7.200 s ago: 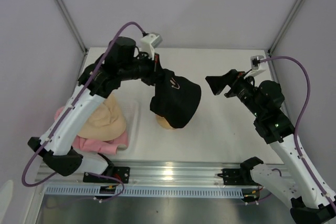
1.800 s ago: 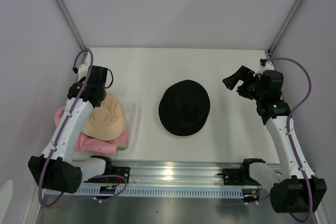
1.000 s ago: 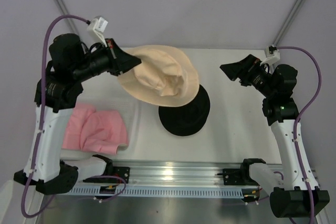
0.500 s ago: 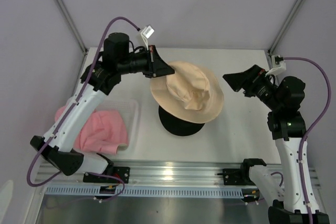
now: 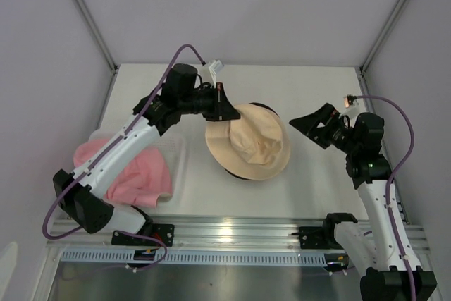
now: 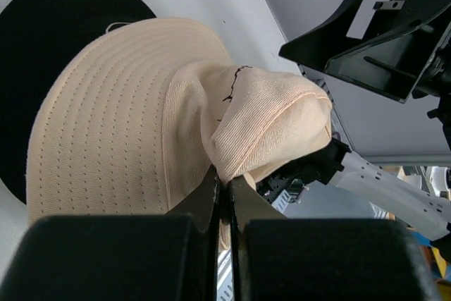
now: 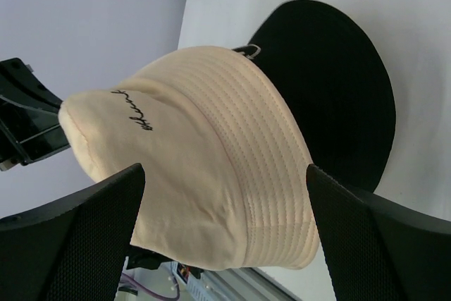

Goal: Stack the hats

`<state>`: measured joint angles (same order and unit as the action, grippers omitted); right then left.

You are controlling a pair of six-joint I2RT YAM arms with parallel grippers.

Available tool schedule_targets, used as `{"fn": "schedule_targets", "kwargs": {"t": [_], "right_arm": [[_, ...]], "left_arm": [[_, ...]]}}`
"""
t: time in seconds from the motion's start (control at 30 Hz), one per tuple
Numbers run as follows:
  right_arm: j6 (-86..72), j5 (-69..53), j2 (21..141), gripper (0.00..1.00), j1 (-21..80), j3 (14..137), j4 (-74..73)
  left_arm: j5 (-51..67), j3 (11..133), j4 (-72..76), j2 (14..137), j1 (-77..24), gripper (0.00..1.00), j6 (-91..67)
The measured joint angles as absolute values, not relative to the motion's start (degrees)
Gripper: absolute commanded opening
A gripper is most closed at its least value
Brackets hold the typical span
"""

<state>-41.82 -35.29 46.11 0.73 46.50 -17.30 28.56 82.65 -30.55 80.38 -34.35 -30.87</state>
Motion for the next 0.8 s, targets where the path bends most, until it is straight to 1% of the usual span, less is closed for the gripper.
{"fn": "schedule_targets", "kwargs": {"t": [0.03, 0.07, 0.1, 0.2, 0.27, 0.3, 0.33, 0.37, 0.4, 0.47, 0.5, 0.53, 0.57, 0.7, 0.8], "right_arm": [[-42.04, -35.4, 46.11, 0.99, 0.73, 45.43, -16.88], [-42.24, -35.42, 46.11, 1.0, 0.73, 44.1, -16.4], [-42.52, -35.44, 46.04, 1.0, 0.73, 42.46, -15.59], [-43.13, -35.4, 45.95, 1.0, 0.73, 37.93, -14.81], [-43.29, -35.18, 45.95, 1.0, 0.8, 36.25, -14.81], [-43.24, -35.0, 45.98, 1.0, 0.8, 35.77, -14.79], [-43.11, -34.89, 46.04, 1.0, 0.8, 35.59, -14.74], [-42.83, -34.74, 46.22, 1.0, 0.8, 35.59, -14.57], [-42.37, -34.68, 46.59, 1.0, 0.8, 35.59, -14.22], [-41.78, -34.48, 47.53, 0.99, 0.82, 35.62, -13.87], [-41.36, -34.33, 48.31, 1.0, 0.86, 35.68, -13.85], [-40.97, -34.28, 49.12, 1.0, 0.91, 35.77, -13.8], [-40.66, -34.15, 49.91, 0.99, 0.91, 35.81, -13.78], [-39.68, -34.44, 51.2, 1.0, 0.89, 35.81, -12.58], [-38.41, -35.57, 52.07, 1.0, 0.8, 36.07, -9.65]], "left_arm": [[28.27, 82.32, -30.17, 80.4, -34.5, 0.01, -30.89], [27.9, 81.97, -29.98, 80.49, -34.54, 0.07, -30.89], [27.38, 81.6, -29.76, 80.64, -34.59, 0.18, -30.89], [25.74, 80.77, -29.58, 81.52, -34.61, 0.32, -30.85], [24.82, 80.18, -29.78, 82.11, -34.61, 0.35, -30.85], [24.12, 79.94, -30.04, 82.43, -34.61, 0.39, -30.79], [23.64, 79.9, -30.55, 82.7, -34.61, 0.41, -30.52], [23.18, 79.9, -30.94, 82.85, -34.61, 0.45, -30.41], [22.76, 79.9, -31.33, 82.87, -34.61, 0.56, -30.17], [22.5, 80.03, -32.18, 82.83, -34.61, 0.69, -29.5], [22.15, 80.34, -33.04, 82.81, -34.61, 0.86, -29.34], [21.74, 80.79, -34.06, 82.81, -34.59, 0.94, -28.99], [21.1, 81.28, -34.89, 82.67, -34.41, 0.98, -29.21], [18.72, 82.63, -37.58, 79.75, -32.25, 1.0, -29.56], [18.35, 81.82, -37.54, 75.59, -26.96, 0.99, -30.2]]}}
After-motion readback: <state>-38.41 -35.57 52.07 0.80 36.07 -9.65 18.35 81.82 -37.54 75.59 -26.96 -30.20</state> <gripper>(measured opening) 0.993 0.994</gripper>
